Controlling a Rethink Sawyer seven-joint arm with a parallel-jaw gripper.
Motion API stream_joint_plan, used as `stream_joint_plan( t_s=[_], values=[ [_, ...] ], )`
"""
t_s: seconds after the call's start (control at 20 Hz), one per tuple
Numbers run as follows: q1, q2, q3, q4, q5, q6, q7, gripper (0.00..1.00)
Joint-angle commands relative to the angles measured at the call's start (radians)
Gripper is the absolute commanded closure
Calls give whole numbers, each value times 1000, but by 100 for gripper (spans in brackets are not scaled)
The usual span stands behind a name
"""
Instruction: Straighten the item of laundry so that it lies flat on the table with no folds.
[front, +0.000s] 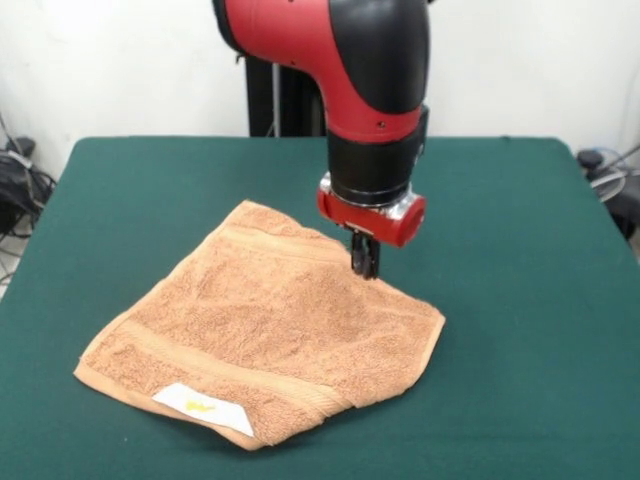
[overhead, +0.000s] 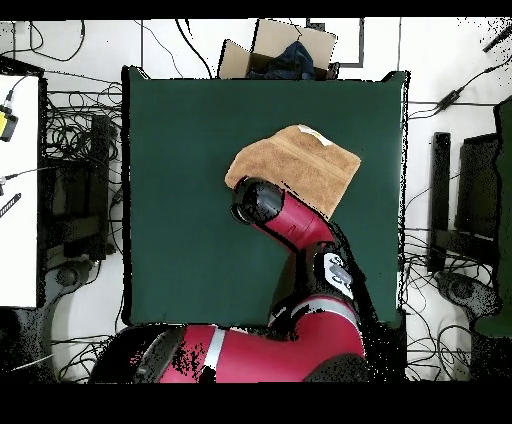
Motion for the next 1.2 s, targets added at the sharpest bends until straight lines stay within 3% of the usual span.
stream_joint_plan(
  t_s=[0.05,0.35,0.65,1.2],
  values=[
    [0,45,-1,-14,40,-28,245,100],
    [-10,128,61,-74,52,-151,243,100],
    [21,207,64,-151,99,-274,277,100],
    [113,292,-71,-437,199,-51,254,100]
  ],
)
